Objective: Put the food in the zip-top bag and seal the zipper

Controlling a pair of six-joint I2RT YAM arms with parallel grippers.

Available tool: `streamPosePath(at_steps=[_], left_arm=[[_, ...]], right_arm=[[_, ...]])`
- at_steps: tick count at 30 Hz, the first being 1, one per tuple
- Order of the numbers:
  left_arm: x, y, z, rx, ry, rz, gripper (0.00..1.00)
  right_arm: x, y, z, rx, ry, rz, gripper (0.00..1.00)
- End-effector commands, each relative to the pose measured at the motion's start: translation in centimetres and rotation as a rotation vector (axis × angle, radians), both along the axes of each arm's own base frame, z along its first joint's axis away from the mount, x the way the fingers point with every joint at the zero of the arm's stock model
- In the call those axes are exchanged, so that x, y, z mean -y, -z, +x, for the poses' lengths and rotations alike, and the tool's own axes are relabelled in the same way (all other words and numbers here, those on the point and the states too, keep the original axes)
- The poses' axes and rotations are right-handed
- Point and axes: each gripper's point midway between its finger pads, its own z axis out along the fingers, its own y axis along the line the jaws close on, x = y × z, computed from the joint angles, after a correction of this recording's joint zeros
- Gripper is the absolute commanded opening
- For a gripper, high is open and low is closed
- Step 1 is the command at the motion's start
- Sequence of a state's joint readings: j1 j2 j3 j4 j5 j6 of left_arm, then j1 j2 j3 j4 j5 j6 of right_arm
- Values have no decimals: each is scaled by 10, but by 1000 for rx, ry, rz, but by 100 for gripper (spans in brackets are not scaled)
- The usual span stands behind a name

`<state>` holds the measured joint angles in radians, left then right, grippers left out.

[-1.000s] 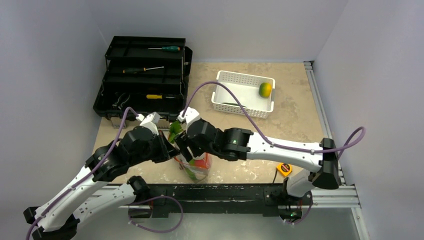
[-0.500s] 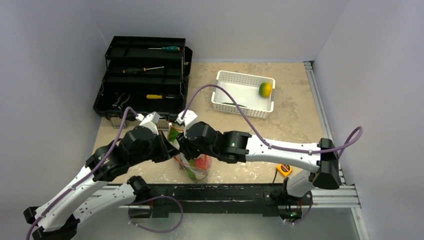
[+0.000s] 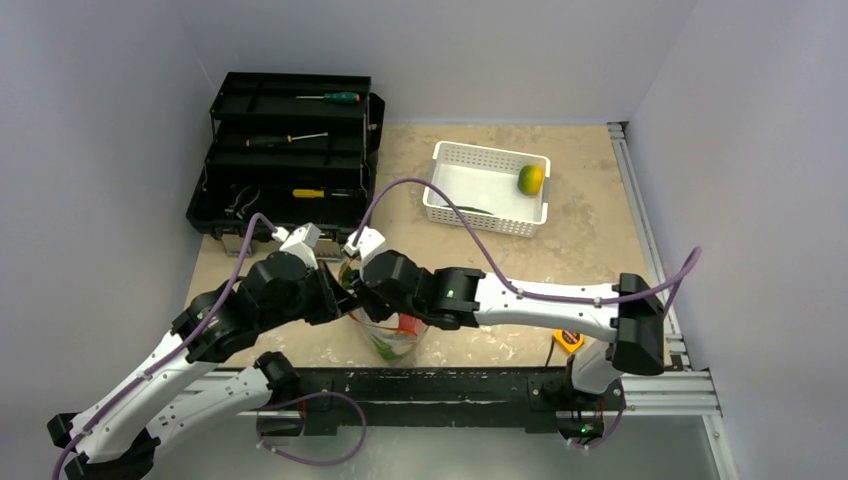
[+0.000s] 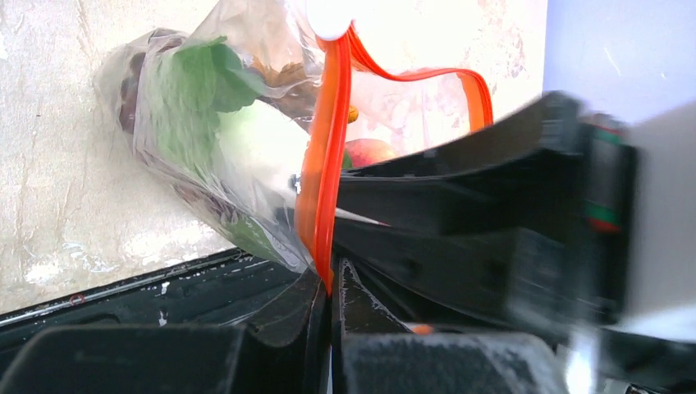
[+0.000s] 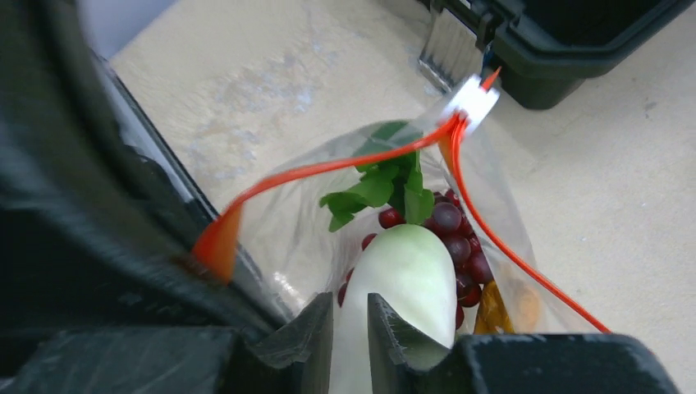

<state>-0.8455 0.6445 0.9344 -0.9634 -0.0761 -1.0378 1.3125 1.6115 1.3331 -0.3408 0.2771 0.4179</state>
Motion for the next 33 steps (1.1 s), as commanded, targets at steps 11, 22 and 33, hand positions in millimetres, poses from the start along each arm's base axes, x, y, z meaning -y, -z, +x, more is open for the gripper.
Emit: streamPosePath(at_steps=[11,22,33], left_arm=[[9,-18,5,40,4,-58,0],[8,-14,5,34,3,-51,0],[9,-11,4,22,9,-46,0]], right_arm=[[64,-138,39,199,165,235,39],[176,-107,199,261,482,96,58],[222,31,326,-13,369,-221,65]])
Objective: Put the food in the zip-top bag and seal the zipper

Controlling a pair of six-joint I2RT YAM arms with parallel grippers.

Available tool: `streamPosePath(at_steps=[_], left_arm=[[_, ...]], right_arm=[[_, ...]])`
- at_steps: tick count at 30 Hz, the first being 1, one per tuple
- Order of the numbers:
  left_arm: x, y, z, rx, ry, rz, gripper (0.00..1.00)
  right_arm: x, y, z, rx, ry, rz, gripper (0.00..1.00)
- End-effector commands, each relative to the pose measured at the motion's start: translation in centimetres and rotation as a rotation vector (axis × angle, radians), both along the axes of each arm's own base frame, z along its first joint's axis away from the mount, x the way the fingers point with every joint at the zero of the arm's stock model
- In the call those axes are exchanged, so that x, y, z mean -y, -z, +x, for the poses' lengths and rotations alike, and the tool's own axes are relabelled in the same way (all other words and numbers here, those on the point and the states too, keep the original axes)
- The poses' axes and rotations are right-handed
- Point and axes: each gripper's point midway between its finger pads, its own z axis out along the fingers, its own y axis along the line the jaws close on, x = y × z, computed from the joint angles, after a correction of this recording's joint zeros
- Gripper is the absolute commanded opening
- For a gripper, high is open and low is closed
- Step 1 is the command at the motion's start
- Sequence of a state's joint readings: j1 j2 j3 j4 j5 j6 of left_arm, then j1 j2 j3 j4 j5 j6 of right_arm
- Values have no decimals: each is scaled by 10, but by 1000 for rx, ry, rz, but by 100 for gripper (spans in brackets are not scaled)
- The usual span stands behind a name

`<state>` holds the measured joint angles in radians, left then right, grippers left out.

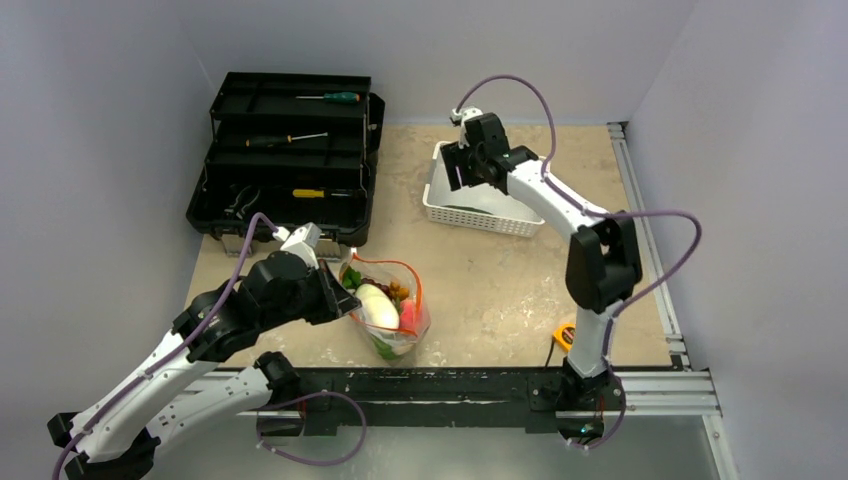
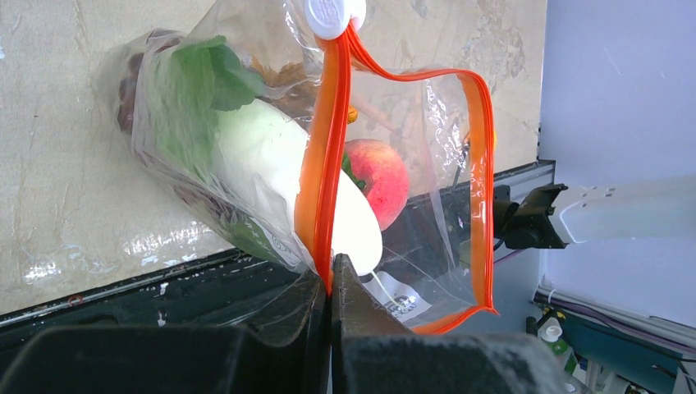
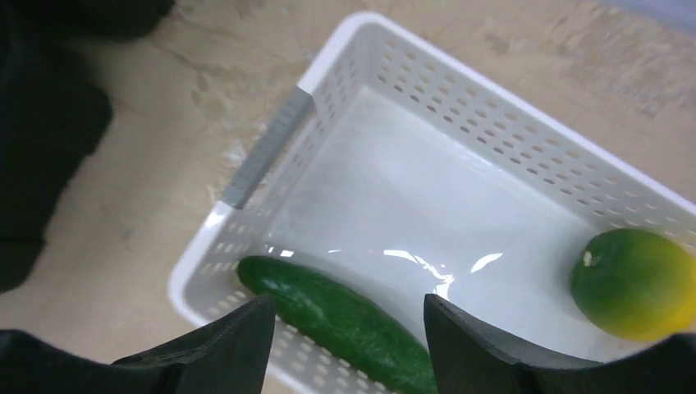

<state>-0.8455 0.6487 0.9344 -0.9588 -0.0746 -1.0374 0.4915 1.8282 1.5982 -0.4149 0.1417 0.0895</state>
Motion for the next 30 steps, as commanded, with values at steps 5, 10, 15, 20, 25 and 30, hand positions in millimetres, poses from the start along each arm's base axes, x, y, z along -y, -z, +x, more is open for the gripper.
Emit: streamPosePath(at_steps=[5,10,15,20,25,30], left_arm=[[8,-11,2,21,17,-47,0],[9,-10,2,17,18,-40,0],[11,-10,4,16,22,-39,0],[13,-10,3,12,27,-43,0],[10,-9,2,11,20,-39,0],[11,-10,3,10,22,-40,0]], right_arm=[[0,66,27,-231,-374,52,65],[-3,78,24,-259,-461,94,67],[4,104,14,-335,-505,41,67],[5,117,4,-361,-523,31,66],[8,134,-4,-379,-526,-55,66],[18,148,1,-389,-453,-127,63]])
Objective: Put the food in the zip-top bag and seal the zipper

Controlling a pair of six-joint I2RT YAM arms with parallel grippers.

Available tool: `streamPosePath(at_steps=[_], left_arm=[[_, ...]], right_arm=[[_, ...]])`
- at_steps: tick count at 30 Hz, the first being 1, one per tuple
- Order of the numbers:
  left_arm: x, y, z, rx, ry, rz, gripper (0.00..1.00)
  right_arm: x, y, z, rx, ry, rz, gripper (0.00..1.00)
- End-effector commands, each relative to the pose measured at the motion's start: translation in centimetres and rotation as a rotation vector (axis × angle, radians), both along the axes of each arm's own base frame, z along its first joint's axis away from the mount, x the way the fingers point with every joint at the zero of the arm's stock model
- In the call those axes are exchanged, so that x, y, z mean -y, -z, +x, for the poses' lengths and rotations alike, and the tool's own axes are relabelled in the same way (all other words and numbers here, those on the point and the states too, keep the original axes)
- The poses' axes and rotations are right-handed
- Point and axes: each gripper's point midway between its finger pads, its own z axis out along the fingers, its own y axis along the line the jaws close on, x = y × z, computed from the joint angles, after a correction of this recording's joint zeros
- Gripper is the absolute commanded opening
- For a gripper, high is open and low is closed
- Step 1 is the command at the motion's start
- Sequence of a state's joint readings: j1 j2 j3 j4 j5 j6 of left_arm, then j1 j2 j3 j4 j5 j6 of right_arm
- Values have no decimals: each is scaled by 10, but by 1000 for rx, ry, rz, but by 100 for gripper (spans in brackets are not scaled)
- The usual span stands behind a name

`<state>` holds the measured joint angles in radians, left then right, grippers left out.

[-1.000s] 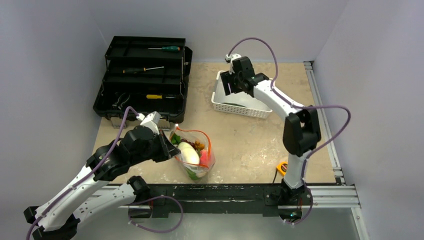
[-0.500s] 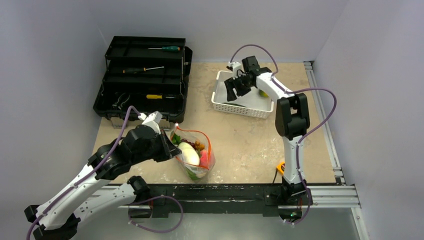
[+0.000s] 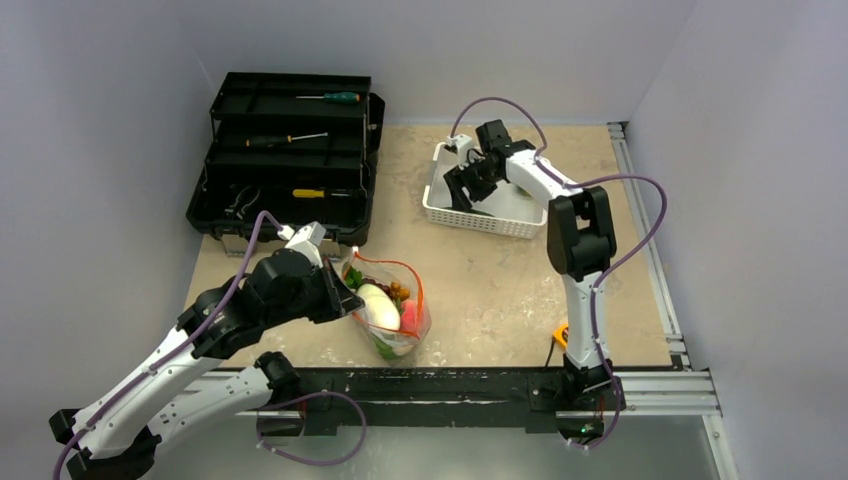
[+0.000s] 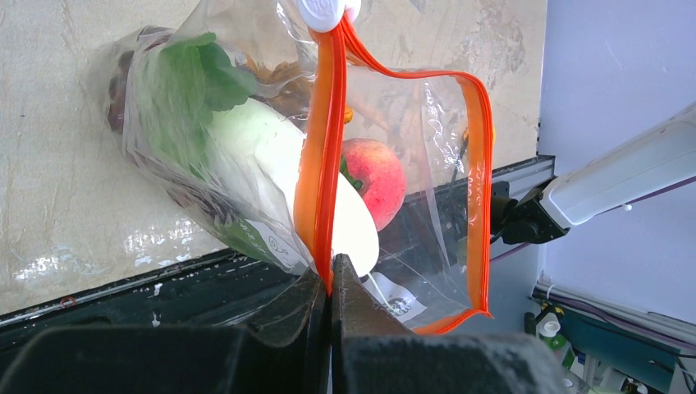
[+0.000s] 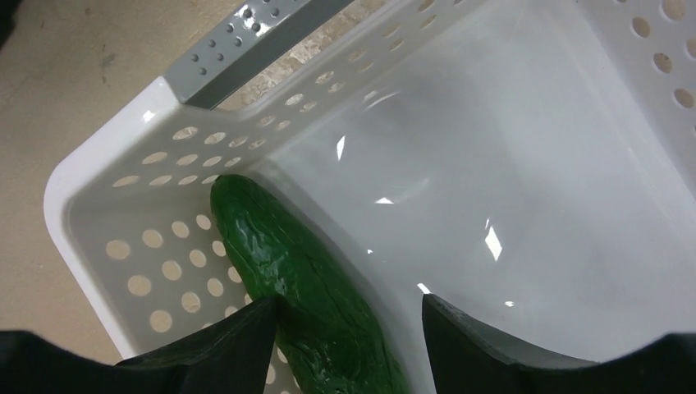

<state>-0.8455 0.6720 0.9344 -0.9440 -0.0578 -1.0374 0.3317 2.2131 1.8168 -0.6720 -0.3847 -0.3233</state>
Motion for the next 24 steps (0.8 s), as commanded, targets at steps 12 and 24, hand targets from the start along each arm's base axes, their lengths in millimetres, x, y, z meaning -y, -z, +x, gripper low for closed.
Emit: streamPosePath(at_steps=[12,24], left_arm=[[6,-10,2,19,6,-36,0],[7,-11,2,21,10,-42,0]], right_arm=[[39,-21,49,197,373,-151,55],[40,-84,47,281,358,-100,61]])
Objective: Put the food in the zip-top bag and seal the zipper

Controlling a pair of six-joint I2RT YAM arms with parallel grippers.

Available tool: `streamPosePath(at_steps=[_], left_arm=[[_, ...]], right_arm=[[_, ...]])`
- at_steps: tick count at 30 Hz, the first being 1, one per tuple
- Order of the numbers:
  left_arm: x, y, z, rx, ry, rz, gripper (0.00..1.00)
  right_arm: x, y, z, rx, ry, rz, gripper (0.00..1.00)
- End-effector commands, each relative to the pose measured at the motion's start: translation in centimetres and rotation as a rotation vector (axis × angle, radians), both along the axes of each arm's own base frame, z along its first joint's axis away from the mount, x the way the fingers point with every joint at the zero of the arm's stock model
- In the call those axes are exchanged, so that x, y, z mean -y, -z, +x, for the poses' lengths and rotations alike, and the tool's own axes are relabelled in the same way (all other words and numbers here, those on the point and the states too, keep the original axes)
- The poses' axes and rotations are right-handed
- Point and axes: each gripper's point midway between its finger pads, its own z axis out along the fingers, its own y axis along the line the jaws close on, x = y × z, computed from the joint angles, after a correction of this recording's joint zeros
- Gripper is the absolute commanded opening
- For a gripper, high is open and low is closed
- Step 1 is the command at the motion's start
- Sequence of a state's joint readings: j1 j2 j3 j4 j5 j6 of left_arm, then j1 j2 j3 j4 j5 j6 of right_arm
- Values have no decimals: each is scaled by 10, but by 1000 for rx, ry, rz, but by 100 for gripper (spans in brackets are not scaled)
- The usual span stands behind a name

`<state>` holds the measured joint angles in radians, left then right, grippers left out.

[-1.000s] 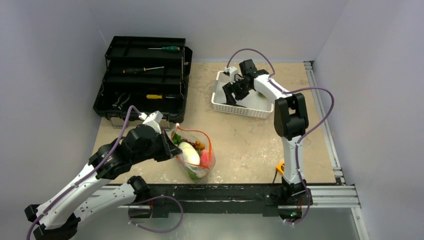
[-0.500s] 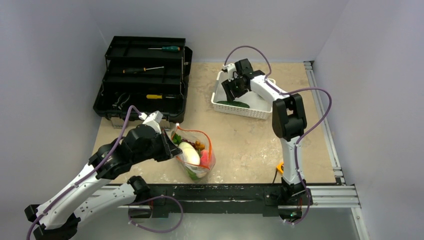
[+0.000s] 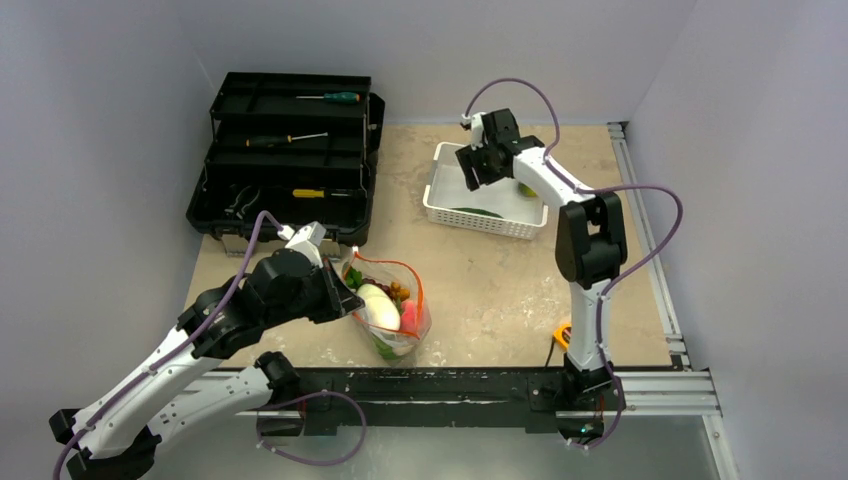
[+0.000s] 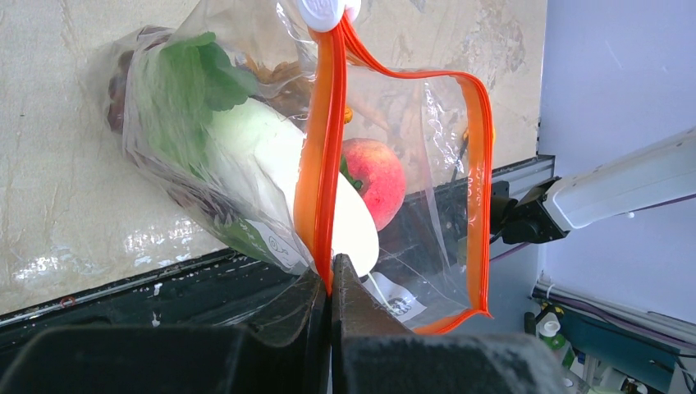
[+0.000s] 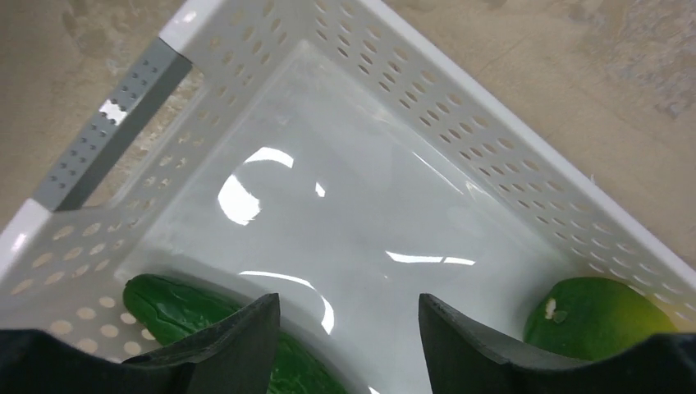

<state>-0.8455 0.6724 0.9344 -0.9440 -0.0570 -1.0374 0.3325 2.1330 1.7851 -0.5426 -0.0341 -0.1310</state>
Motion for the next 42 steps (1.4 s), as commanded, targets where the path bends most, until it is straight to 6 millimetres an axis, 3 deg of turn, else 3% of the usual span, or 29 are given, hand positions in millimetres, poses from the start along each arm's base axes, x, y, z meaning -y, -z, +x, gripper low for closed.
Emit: streamPosePath(at_steps=[1,8,12,23,29,33,38,42], left_arm=[[7,-11,2,21,11,-42,0],[8,-8,2,19,16,-35,0],[13,-8,5,17,27,-36,0],[12,-9,4,17,27,-33,0],[11,-9,4,17,22,-31,0],[10,-8,4,17,19,-30,0],[10,-8,4,16,18,-30,0],[10,-9,3,14,21,-30,0]], right_arm=[[0,-49,1,85,-4,18,62],[3,-32,-42,-69,-163,-35,64],[-3,-16,-55,-145,-275,-39,63],[-16,37,-62,-233,-324,-27,62],[2,50,-37,-153,-174,-122,51],[14,45,-23,-90,-33,-139,37],[18,16,-5,18,141,-82,40],[11,-30,2,119,196,38,47]])
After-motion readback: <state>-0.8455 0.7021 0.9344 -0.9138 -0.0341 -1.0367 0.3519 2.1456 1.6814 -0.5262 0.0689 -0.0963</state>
